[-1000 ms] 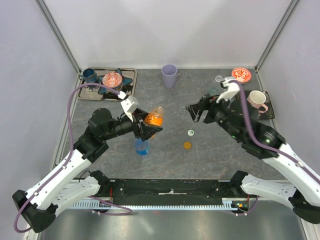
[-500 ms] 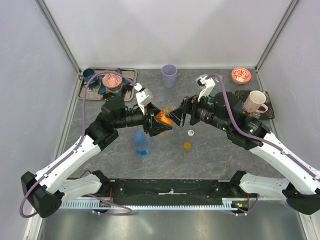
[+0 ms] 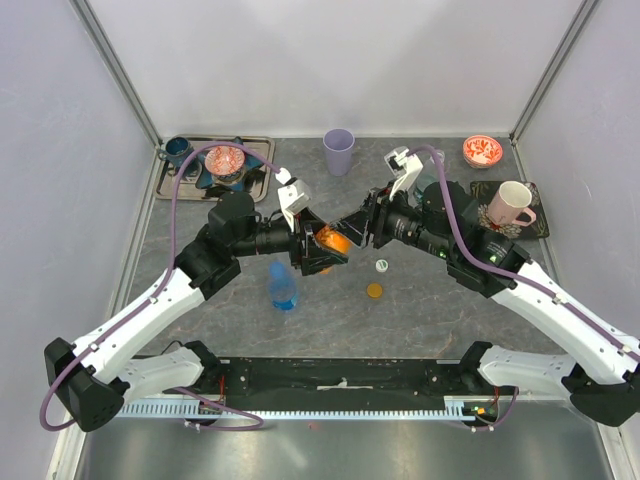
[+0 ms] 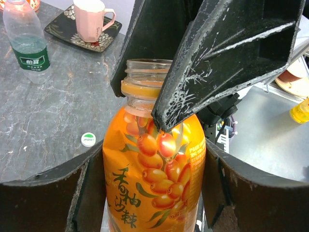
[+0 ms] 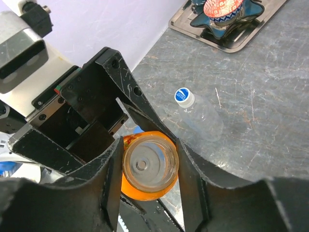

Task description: Unscrew the bottle caps

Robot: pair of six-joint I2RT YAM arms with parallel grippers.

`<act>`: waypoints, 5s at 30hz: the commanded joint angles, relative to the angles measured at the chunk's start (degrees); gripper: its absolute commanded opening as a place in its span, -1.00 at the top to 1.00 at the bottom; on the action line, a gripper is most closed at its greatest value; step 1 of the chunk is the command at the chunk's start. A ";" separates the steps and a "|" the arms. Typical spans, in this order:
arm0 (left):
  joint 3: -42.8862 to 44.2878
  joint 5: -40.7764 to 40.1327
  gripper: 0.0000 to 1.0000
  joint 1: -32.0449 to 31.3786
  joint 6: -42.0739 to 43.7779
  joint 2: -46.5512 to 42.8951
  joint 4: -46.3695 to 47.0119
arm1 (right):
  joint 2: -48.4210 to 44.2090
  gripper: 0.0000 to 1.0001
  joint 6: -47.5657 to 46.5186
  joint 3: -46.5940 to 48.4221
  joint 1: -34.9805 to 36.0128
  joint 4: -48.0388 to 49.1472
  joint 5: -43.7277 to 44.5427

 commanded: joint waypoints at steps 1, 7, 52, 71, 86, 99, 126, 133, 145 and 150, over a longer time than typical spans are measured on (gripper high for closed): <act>2.44 0.65 0.13 -0.38 2.79 0.05 2.68 | -0.36 0.15 0.59 -0.99 0.07 2.73 -1.21; 2.62 -3.72 -0.38 -0.38 2.88 -0.57 1.80 | -1.59 0.90 -0.02 -0.73 0.07 1.33 0.45; -8.63 -36.09 -0.99 -0.29 -2.31 -28.17 -20.00 | 44.98 1.00 -13.39 10.08 -19.09 19.87 47.49; -7.40 -33.63 -0.99 -0.29 -3.10 -23.25 -18.50 | 54.04 0.53 -11.80 15.71 -22.08 13.72 43.97; -6.87 -32.31 -0.99 -0.29 -3.19 -23.16 -18.68 | 51.76 -0.41 -10.66 16.15 -22.08 11.26 44.41; -5.38 -33.80 -0.99 -0.29 -4.15 -23.51 -18.16 | 38.76 -0.56 -6.09 18.52 -17.87 12.84 36.94; -9.95 -72.74 -0.99 -0.29 -11.62 -40.30 -23.51 | 34.96 -0.61 -10.84 17.03 7.89 4.05 16.37; -10.48 -71.69 -0.99 -0.29 -11.62 -40.47 -23.60 | 36.55 -0.61 -10.40 16.24 9.21 3.61 17.60; -11.62 -70.02 -0.99 -0.29 -12.50 -40.03 -23.69 | 38.92 -0.42 -10.40 14.92 9.21 3.43 18.22; -11.71 -69.84 -0.99 -0.29 -12.50 -40.03 -23.69 | 39.28 -0.20 -10.13 14.48 9.30 3.35 18.22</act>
